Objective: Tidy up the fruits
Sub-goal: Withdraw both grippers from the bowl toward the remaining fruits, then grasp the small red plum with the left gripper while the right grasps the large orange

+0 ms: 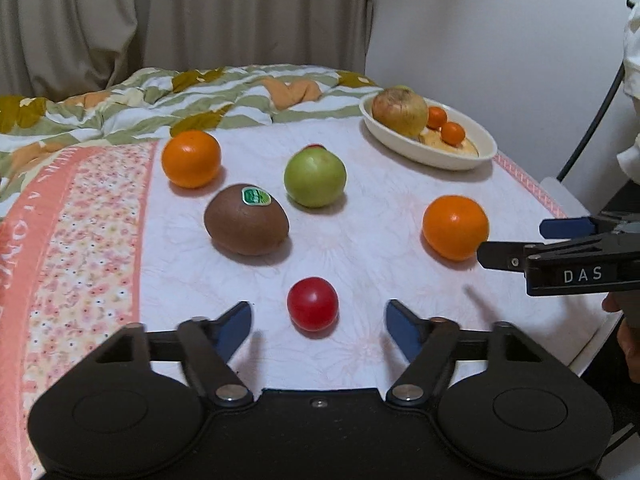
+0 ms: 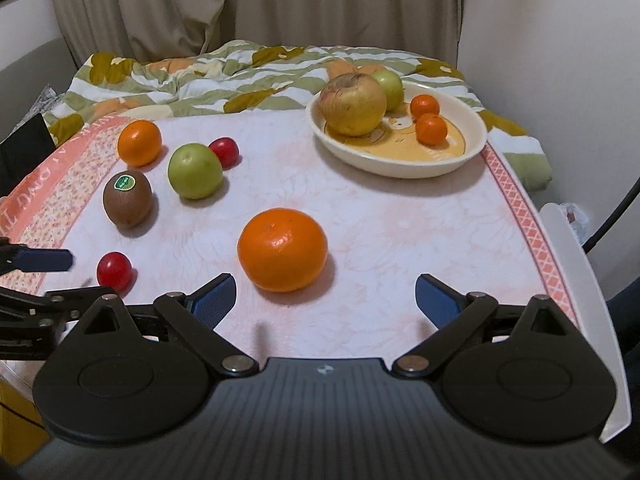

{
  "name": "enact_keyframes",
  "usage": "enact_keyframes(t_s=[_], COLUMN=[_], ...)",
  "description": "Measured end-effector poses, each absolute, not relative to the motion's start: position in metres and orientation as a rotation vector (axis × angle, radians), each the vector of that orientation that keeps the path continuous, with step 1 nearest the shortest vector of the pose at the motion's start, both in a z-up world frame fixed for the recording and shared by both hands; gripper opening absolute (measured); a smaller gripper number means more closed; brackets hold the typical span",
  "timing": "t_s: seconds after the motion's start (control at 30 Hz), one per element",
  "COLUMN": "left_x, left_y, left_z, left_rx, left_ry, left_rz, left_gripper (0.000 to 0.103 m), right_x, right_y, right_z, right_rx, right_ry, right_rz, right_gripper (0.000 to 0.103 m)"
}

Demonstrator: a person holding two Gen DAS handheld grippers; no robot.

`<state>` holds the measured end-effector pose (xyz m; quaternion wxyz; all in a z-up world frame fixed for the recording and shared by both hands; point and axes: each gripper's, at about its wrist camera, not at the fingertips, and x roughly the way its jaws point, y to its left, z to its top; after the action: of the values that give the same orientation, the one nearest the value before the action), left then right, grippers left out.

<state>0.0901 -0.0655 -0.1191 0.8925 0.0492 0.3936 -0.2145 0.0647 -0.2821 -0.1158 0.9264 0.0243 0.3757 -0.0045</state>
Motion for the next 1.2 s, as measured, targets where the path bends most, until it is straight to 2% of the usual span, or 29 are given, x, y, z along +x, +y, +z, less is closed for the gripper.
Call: enact_keyframes(t_s=[0.07,0.27,0.6,0.7,0.83,0.9,0.97,1.2], left_x=[0.092,0.097,0.101,0.102,0.101,0.1,0.099,0.096], left_y=[-0.067,-0.067,-0.067,-0.068,-0.067,-0.066,-0.064,-0.056], left_z=[-0.122,-0.127,-0.131,-0.132,-0.132,-0.131,-0.131,-0.127], left_rx=[0.108,0.114,0.117,0.121,0.132,0.133,0.129,0.115], left_ry=[0.818,0.831,0.832,0.831,0.825,0.824,0.825,0.826], left_rz=[-0.443,-0.444,-0.422,-0.427,-0.427,-0.422,-0.416,-0.395], left_gripper=[0.069,0.044,0.042,0.033,0.033,0.033,0.032,0.032], right_x=[0.067,0.074,0.083,0.086,0.091,0.093,0.097,0.104], right_y=[-0.281,-0.278,-0.275,-0.272,-0.269,-0.268,-0.267,-0.265], right_z=[-0.119,-0.123,-0.129,-0.131,-0.133,-0.133,-0.134,-0.135], right_rx=[0.052,0.05,0.052,0.051,0.044,0.044,0.044,0.037], right_ry=[0.774,0.772,0.785,0.788,0.787,0.787,0.796,0.79], right_rz=[-0.005,0.009,0.046,0.06,0.069,0.073,0.079,0.083], right_gripper=[0.103,0.103,0.103,0.103,0.101,0.091,0.085,0.075])
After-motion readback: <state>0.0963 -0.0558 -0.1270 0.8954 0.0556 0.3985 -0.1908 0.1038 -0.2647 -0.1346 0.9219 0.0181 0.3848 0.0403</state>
